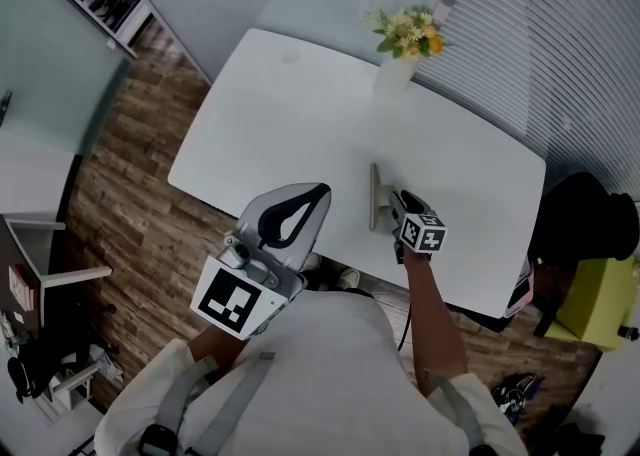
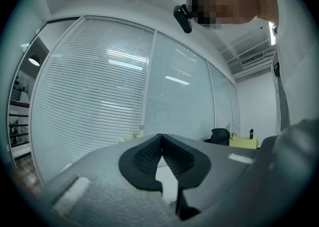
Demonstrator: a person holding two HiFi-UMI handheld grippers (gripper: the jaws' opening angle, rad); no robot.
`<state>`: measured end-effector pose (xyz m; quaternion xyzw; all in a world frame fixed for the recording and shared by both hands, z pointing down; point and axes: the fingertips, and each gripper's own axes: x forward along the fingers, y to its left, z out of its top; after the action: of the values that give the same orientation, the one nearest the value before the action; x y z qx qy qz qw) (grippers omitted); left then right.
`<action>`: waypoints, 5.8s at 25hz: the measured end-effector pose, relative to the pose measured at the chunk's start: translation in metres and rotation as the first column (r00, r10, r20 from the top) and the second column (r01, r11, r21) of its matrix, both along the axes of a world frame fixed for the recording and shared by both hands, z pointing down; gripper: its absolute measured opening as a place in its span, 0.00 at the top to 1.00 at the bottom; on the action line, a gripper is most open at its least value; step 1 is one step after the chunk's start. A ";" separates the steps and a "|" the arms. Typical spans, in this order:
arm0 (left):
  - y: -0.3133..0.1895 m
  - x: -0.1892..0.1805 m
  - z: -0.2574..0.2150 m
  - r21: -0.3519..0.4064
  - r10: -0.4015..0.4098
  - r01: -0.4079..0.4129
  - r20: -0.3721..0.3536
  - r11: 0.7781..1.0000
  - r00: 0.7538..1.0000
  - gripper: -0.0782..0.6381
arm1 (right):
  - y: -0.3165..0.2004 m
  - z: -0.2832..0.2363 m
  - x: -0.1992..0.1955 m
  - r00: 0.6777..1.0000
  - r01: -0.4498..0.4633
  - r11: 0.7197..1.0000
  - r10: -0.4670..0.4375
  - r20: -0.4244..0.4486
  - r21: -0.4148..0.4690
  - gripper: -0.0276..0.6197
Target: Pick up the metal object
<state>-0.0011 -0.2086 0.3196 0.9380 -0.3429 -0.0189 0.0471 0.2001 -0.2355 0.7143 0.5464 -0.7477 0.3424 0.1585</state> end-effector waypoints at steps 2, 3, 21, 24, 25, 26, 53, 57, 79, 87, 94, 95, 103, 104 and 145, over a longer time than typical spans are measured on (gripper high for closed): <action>-0.001 -0.002 0.000 -0.003 -0.005 0.005 0.005 1.000 1.000 0.89 | 0.000 0.003 -0.002 1.000 0.003 1.000 -0.003 0.006 -0.007 0.75; -0.002 -0.004 0.001 -0.004 -0.008 0.008 0.007 1.000 1.000 0.89 | -0.001 0.004 -0.003 1.000 0.005 1.000 -0.005 0.008 -0.010 0.75; -0.009 -0.017 0.005 -0.016 -0.038 0.038 0.020 0.999 0.999 0.89 | -0.008 0.019 -0.023 0.998 0.027 0.999 -0.026 0.050 -0.024 0.79; -0.011 -0.018 0.004 -0.015 -0.040 0.040 0.020 0.999 0.999 0.89 | -0.008 0.017 -0.024 0.998 0.025 1.000 -0.024 0.062 -0.010 0.80; -0.011 -0.018 0.004 -0.015 -0.040 0.040 0.020 0.999 0.999 0.89 | -0.009 0.016 -0.025 0.998 0.024 1.000 -0.024 0.066 -0.005 0.81; -0.011 -0.017 0.004 -0.014 -0.040 0.040 0.020 0.999 0.999 0.89 | -0.009 0.015 -0.026 0.997 0.024 1.000 -0.024 0.068 0.000 0.83; 0.000 -0.002 -0.003 0.001 -0.009 0.009 0.002 1.000 1.000 0.89 | -0.010 -0.036 -0.010 0.990 -0.057 0.995 0.045 0.131 0.085 0.92; 0.002 0.001 -0.004 0.006 -0.001 0.001 -0.002 1.000 1.000 0.89 | -0.006 -0.050 -0.006 0.991 -0.062 0.993 0.049 0.125 0.102 0.92; 0.009 0.026 -0.006 0.018 0.056 -0.055 -0.013 0.998 0.998 0.89 | 0.012 -0.212 -0.009 0.994 -0.041 0.956 0.010 0.107 0.291 0.92; 0.009 0.030 -0.007 0.017 0.064 -0.064 -0.021 0.998 0.998 0.89 | 0.027 -0.287 -0.018 0.995 -0.020 0.923 -0.019 0.097 0.384 0.92; 0.009 0.035 -0.007 0.013 0.074 -0.074 -0.020 0.997 0.997 0.89 | 0.042 -0.342 -0.024 0.998 0.010 0.889 -0.038 0.053 0.458 0.92; 0.009 0.036 -0.007 0.013 0.076 -0.076 -0.020 0.997 0.997 0.89 | 0.043 -0.349 -0.025 0.998 0.013 0.884 -0.039 0.046 0.467 0.92; 0.007 0.043 -0.009 0.021 0.088 -0.088 -0.027 0.996 0.996 0.89 | 0.061 -0.398 -0.030 0.999 0.050 0.843 -0.044 -0.024 0.535 0.92; 0.007 0.043 -0.009 0.021 0.090 -0.089 -0.027 0.996 0.996 0.89 | 0.063 -0.403 -0.030 0.999 0.053 0.839 -0.044 -0.029 0.541 0.92; 0.008 0.054 -0.022 0.044 0.110 -0.109 -0.041 0.993 0.993 0.89 | 0.089 -0.446 -0.025 0.989 0.089 0.788 0.002 -0.147 0.609 0.92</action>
<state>0.0531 -0.2008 0.2977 0.9555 -0.2894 -0.0437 0.0359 0.1752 -0.1467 0.2682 0.5734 -0.8178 0.0383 0.0323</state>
